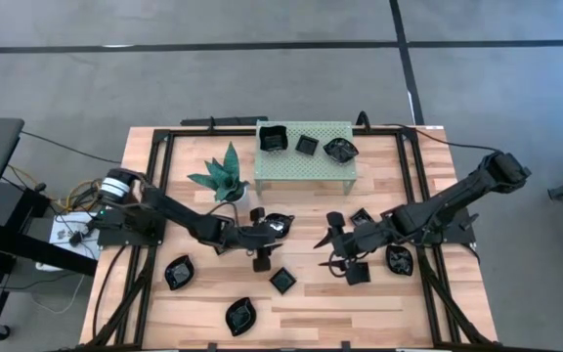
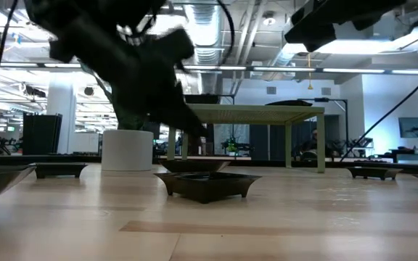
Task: Pick & Place Mini shaped plates
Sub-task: Stack the leaf-shaped plate on top of the other leaf-shaped plate on the shelf
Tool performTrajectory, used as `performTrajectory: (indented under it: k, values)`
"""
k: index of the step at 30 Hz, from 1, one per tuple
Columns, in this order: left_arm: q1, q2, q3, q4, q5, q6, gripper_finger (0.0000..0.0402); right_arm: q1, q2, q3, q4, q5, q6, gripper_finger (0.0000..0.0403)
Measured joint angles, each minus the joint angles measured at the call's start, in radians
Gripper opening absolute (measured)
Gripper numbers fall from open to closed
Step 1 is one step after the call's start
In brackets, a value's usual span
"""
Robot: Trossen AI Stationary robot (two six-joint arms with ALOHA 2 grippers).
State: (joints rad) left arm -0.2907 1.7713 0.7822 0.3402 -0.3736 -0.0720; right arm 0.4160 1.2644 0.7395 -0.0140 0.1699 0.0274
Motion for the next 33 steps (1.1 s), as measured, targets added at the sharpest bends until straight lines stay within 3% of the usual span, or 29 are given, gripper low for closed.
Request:
performTrajectory:
  k: [5,13,19,24,33]
  values:
    - [0.033,0.071,-0.001,0.000,-0.001,-0.016,0.0159,0.000,0.000,0.000,-0.012,0.000,0.000,0.0214]
    - [0.036,0.085,-0.001,-0.002,0.000,-0.016,0.0136,0.000,0.000,0.000,-0.013,0.000,0.000,0.0214]
    - [0.036,0.085,-0.001,-0.003,0.000,-0.016,0.0078,0.000,0.000,0.000,-0.016,0.000,0.000,0.0214]
    - [0.034,0.084,0.005,0.003,0.063,-0.015,0.0010,0.000,0.000,-0.001,-0.016,0.000,-0.010,0.0214]
    - [-0.011,0.084,0.121,0.001,0.245,0.132,0.0006,-0.041,0.000,-0.001,-0.011,-0.006,-0.113,0.0214]
